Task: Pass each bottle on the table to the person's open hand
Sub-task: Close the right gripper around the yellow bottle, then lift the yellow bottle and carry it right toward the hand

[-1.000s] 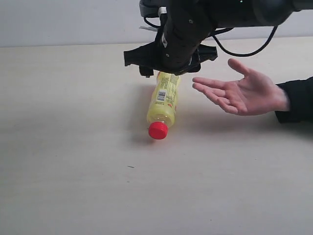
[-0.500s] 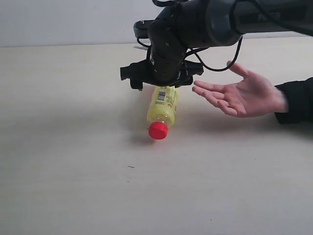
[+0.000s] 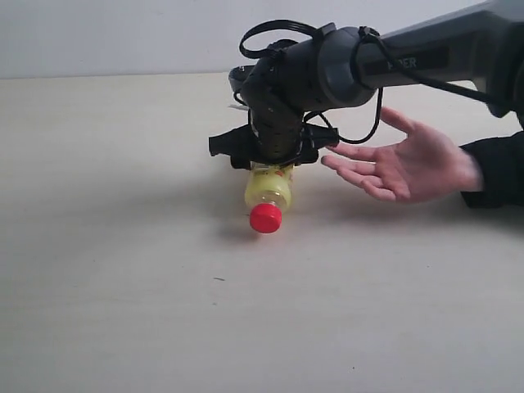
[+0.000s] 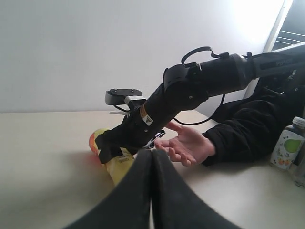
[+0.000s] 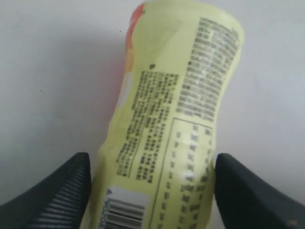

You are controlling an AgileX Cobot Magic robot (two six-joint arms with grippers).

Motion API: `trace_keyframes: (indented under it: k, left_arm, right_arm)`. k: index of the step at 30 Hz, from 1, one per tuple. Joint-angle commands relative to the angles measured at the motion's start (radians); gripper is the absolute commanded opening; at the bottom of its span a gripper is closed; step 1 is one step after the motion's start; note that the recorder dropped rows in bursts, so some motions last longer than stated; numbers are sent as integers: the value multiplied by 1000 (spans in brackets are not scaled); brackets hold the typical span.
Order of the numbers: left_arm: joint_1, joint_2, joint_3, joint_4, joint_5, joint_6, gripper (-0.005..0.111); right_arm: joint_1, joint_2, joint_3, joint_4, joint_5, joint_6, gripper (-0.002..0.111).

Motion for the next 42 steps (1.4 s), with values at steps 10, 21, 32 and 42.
trace_keyframes:
  k: [10,21,32,42]
  left_arm:
    - [1,-6,3,-6,-6,2,0]
    - [1,-6,3,-6,-6,2,0]
    - [1,-6,3,-6,-6,2,0]
    - [1,-6,3,-6,-6,2,0]
  right_arm:
    - [-4,-99,-5,58,7,-97,0]
    - [-7,-367,-5,178,247,-341,0]
    - [-102,-526,85,223,436,-510,0]
    - [-252,-571,471,225,35,-441,0]
